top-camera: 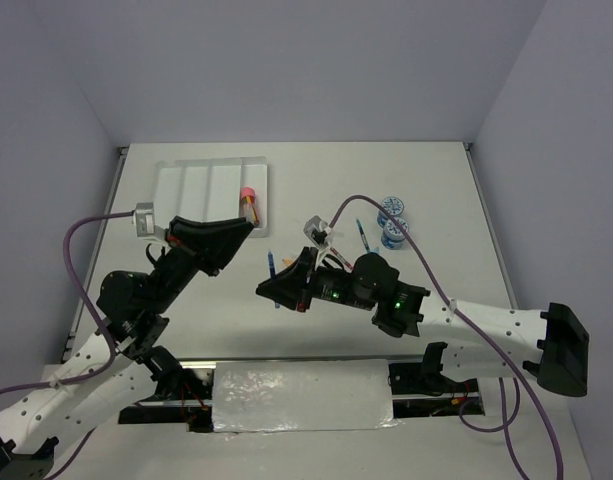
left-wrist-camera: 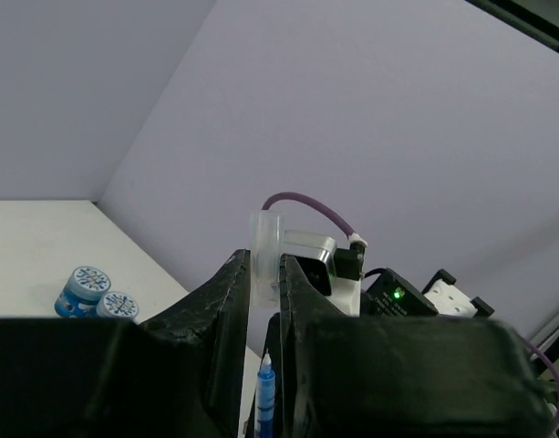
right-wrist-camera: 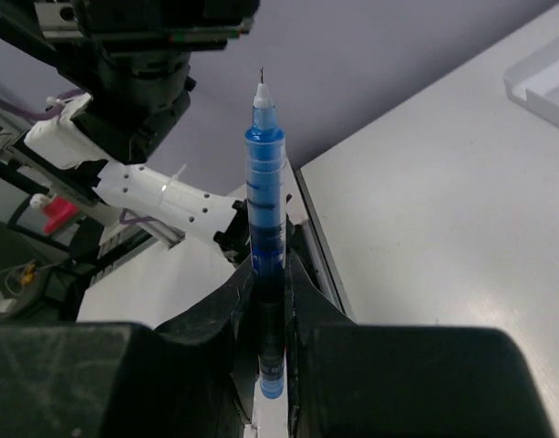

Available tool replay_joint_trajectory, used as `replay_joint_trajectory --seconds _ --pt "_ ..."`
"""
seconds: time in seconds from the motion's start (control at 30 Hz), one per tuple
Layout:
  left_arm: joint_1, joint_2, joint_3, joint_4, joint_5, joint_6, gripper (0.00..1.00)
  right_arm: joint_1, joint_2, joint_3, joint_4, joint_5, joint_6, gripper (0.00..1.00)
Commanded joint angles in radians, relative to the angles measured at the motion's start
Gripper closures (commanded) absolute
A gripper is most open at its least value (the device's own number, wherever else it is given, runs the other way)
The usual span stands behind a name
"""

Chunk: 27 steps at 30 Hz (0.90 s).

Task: Sort the stationery into containers
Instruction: Close the pen cap on the pen.

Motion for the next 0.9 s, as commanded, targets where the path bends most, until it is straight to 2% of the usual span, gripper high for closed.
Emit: replay_joint_trajectory --seconds 0.0,0.13,0.87 --pt "-0.005 -0.029 -0.001 0.019 0.046 -0.014 1.0 0.021 0.037 0.108 0.004 -0.024 -0.108 1.0" --pt "-0.005 -0.04 -0.017 0.042 0.097 -0.051 1.0 0.021 0.089 0.177 -0.096 -0.034 -0.142 1.0" --pt "-0.007 -0.03 -0.066 0.102 0.094 -0.08 1.0 0.03 0.05 0.177 -0.117 0.019 -0.174 1.0"
